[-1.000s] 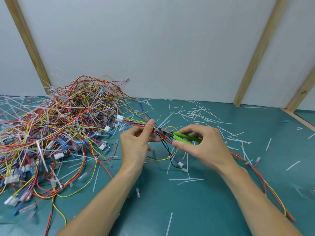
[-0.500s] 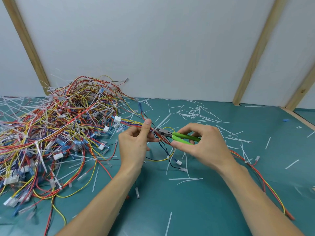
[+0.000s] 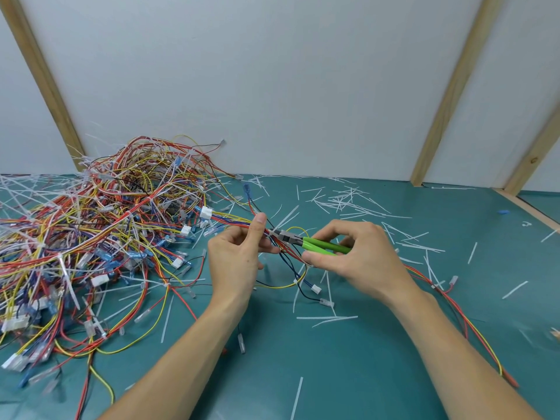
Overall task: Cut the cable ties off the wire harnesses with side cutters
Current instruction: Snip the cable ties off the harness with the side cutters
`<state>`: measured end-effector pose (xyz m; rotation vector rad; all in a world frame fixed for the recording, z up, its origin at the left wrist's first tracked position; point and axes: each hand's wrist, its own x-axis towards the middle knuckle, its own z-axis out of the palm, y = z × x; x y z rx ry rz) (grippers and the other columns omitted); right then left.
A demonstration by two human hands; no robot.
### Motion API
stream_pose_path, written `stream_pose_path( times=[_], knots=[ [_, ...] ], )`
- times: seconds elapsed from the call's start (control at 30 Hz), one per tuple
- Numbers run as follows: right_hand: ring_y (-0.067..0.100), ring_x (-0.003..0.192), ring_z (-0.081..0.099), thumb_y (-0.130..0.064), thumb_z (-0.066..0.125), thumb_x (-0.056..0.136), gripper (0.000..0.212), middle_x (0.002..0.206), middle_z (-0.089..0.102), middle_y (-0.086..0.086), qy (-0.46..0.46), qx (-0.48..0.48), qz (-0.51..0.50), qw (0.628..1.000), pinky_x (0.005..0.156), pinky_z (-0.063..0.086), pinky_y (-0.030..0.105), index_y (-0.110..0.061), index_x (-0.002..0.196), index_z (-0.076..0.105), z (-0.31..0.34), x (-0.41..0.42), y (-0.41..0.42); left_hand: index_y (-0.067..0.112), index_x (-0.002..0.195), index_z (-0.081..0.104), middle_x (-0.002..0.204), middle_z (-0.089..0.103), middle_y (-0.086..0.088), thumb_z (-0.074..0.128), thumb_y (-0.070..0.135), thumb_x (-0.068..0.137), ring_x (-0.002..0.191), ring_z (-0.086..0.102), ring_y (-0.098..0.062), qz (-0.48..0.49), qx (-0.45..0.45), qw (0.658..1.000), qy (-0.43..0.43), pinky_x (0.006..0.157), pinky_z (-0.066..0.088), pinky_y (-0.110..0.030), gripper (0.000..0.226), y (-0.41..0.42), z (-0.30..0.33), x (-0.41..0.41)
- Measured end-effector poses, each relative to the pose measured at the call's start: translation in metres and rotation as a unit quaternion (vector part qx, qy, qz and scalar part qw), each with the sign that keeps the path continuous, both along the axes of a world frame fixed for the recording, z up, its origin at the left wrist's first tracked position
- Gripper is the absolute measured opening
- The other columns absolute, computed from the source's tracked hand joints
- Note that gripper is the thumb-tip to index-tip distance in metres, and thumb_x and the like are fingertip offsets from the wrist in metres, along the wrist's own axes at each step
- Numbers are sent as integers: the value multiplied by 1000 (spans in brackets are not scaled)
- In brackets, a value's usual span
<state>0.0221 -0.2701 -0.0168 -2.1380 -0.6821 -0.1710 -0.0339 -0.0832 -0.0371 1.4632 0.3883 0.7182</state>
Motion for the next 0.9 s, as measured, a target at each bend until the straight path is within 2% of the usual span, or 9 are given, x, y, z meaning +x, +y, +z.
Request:
stream_pose_path(
  times=[0.2, 0.27, 0.33, 0.43, 0.5, 0.57, 0.7, 0.8, 0.9],
  knots=[
    [12, 56, 52, -57, 88, 69, 25, 69, 68, -22, 2, 3, 0, 1000, 58, 44, 30, -38, 79, 75, -2, 1, -1, 10, 72, 65, 63, 71, -2, 68, 41, 93, 64, 75, -20, -6, -6, 1000, 1, 41, 43, -19, 37, 1, -2, 2],
    [9, 55, 50, -56, 88, 70, 25, 73, 70, -21, 6, 7, 0, 1000, 58, 43, 29, -38, 80, 75, -4, 2, 0, 11, 73, 65, 63, 71, -2, 67, 41, 93, 63, 75, -19, -8, -10, 1000, -1, 40, 43, -19, 36, 1, -2, 2],
    [14, 58, 54, -55, 87, 72, 24, 80, 73, -18, 20, 20, 4, 1000, 60, 45, 30, -36, 81, 75, -6, 3, 0, 12, 73, 66, 63, 71, -4, 67, 41, 94, 63, 75, -20, -10, -22, 1000, -1, 40, 44, -20, 35, 2, -2, 3],
    [20, 58, 62, -48, 84, 77, 19, 78, 73, -13, 71, 99, 14, 993, 59, 52, 32, -32, 81, 75, -8, 5, 1, 13, 75, 67, 63, 70, -4, 68, 41, 93, 64, 75, -22, -15, -55, 998, 6, 39, 44, -20, 34, 4, 0, 3],
    [16, 54, 60, -44, 77, 83, 21, 74, 71, -9, 105, 170, 12, 980, 50, 47, 26, -25, 83, 71, -7, 7, 1, 13, 75, 68, 62, 70, -4, 68, 42, 93, 64, 75, -22, -22, -69, 997, 8, 39, 44, -20, 34, 4, 1, 3],
    [16, 57, 59, -39, 68, 95, 24, 83, 74, 0, 142, 217, 14, 966, 46, 45, 28, -16, 91, 64, -4, 8, 2, 13, 75, 68, 62, 69, -3, 68, 42, 92, 64, 75, -23, -31, -76, 997, 11, 39, 44, -20, 34, 4, 2, 3],
    [15, 56, 54, -38, 56, 103, 24, 90, 78, 7, 204, 246, 29, 947, 45, 44, 27, -15, 96, 54, 0, 8, 4, 11, 74, 68, 62, 69, -3, 69, 45, 91, 65, 75, -23, -51, -101, 993, 19, 40, 46, -20, 37, 4, 3, 2],
    [13, 55, 51, -32, 62, 100, 19, 91, 78, 7, 195, 224, 37, 954, 45, 42, 25, -14, 97, 55, 0, 7, 4, 13, 73, 66, 63, 69, -2, 69, 47, 90, 64, 74, -18, -57, -129, 990, 22, 41, 47, -20, 38, 5, 3, 3],
    [8, 55, 53, -15, 73, 93, 18, 91, 77, 7, 177, 207, 26, 962, 49, 44, 19, -12, 98, 57, -3, 7, 4, 14, 74, 65, 66, 69, 1, 66, 49, 91, 65, 73, -13, -76, -138, 987, 25, 46, 48, -20, 39, 6, 3, 3]
  ],
)
